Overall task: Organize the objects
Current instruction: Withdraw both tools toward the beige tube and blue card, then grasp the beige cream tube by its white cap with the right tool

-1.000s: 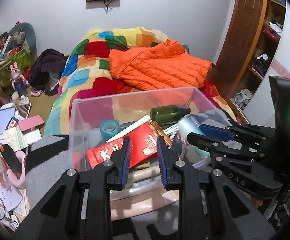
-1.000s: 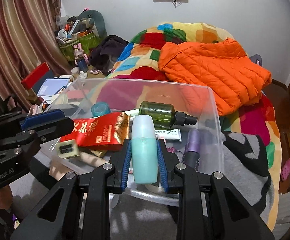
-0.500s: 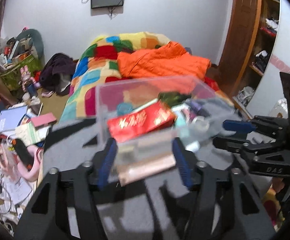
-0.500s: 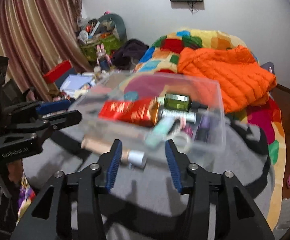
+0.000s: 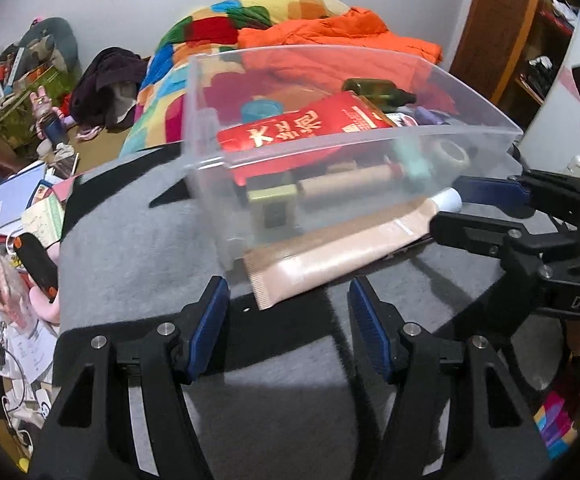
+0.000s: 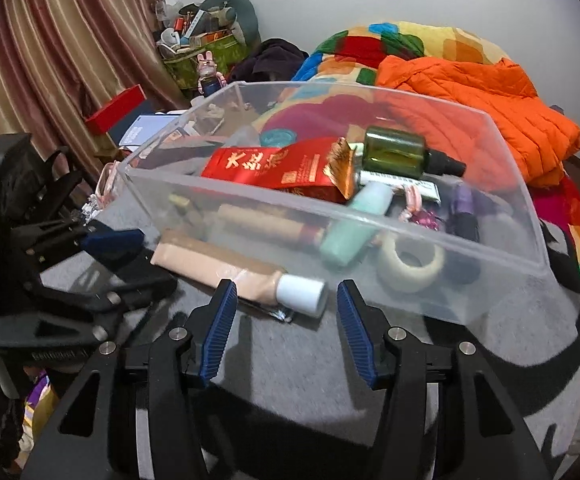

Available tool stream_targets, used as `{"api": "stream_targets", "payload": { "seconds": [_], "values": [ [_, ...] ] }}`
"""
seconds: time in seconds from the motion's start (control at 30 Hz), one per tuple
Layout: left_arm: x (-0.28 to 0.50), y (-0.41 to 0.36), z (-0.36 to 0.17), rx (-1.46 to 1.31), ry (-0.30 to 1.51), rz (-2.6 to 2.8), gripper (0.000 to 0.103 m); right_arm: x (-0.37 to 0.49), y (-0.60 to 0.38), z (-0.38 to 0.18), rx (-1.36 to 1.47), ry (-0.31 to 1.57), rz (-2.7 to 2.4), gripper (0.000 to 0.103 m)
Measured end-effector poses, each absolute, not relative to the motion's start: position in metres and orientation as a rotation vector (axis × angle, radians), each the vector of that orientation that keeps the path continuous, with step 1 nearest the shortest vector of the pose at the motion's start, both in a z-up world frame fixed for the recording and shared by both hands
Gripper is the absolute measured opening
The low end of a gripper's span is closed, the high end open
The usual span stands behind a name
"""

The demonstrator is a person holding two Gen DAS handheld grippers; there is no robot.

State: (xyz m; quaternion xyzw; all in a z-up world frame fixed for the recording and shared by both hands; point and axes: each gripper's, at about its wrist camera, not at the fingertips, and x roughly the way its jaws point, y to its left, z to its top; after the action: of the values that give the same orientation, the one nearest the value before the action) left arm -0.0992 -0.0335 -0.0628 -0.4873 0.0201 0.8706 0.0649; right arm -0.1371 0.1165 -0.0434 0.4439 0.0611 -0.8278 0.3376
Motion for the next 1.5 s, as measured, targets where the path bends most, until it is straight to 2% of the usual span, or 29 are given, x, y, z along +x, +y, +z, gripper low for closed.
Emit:
{"api": "stream_targets", "payload": {
  "seconds": [0.23, 0.47, 0.63, 0.93, 1.17, 1.2, 1.5],
  "values": [
    [-0.092, -0.021, -0.057, -1.4, 0.053, 2.583, 0.062, -0.128, 0.113, -0.041, 1.155, 0.14, -2.096, 0.051],
    [-0.078, -0.012, -0.051, -1.372, 0.03, 2.574, 0.062, -0.117, 0.128, -0.04, 1.208, 0.015, -1.96, 0.051],
    [-0.056, -0.028, -0.044, -1.361, -0.044, 2.638, 0.062, -0.093, 0.132, -0.034, 1.154, 0.134, -1.978, 0.051],
    [-0.04, -0.061, -0.042, -1.415, -0.163, 2.719, 0.062, -0.111, 0.083, -0.049, 1.134, 0.408, -2.004, 0.051],
    [-0.043, -0.06, -0.034, -1.393, -0.151, 2.741, 0.062, -0.096, 0.085, -0.049, 1.1, 0.437, -1.966, 0.025],
    [-0.045, -0.057, -0.034, -1.391, -0.15, 2.739, 0.062, -0.093, 0.089, -0.048, 1.097, 0.437, -1.964, 0.018],
    [-0.075, -0.026, -0.034, -1.389, -0.131, 2.689, 0.064, -0.074, 0.163, -0.048, 1.135, 0.382, -2.069, 0.018]
  ]
}}
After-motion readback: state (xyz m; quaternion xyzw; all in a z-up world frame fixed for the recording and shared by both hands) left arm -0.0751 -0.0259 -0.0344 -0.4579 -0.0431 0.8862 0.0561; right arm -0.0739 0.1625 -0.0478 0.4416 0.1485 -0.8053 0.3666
